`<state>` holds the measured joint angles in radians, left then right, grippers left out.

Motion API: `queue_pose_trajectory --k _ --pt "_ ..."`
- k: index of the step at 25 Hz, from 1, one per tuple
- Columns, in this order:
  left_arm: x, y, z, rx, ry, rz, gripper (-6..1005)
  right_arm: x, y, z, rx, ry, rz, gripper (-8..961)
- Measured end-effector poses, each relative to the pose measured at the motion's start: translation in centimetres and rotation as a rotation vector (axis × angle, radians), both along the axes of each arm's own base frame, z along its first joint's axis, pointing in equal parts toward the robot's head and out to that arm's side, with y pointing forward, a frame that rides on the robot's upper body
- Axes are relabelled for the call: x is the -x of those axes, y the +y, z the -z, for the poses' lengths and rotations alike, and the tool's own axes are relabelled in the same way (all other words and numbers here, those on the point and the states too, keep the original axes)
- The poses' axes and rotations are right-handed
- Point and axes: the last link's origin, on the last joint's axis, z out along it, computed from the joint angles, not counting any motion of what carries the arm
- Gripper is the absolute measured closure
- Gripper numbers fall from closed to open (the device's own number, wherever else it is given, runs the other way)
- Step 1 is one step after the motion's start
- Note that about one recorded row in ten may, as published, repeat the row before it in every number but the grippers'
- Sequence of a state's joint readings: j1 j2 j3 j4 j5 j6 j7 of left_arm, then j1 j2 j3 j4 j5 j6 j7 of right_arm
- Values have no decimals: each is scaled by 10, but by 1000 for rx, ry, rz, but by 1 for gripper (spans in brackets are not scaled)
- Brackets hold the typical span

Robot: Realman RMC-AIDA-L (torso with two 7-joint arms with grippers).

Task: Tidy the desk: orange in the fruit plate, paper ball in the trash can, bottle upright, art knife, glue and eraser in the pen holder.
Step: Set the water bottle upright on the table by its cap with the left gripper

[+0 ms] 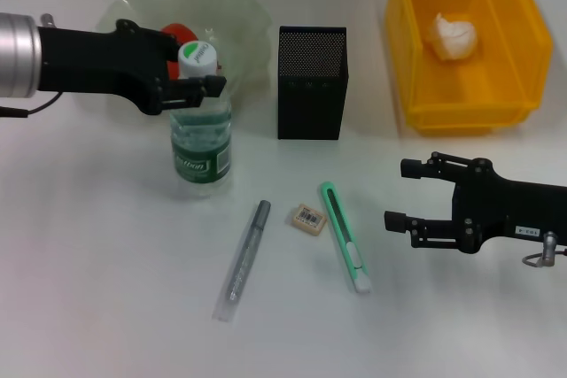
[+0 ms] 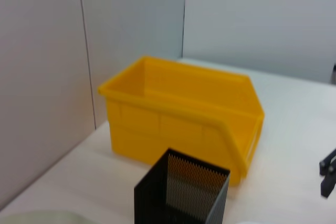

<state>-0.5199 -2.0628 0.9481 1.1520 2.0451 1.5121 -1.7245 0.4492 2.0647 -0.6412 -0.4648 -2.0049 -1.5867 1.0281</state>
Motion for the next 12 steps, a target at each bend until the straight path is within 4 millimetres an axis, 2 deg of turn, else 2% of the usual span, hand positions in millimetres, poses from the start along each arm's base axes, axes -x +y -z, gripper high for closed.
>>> queue_pose_trajectory --k 12 --pt "23 -15 -16 -49 -167 5 551 2 -1 3 4 7 1 135"
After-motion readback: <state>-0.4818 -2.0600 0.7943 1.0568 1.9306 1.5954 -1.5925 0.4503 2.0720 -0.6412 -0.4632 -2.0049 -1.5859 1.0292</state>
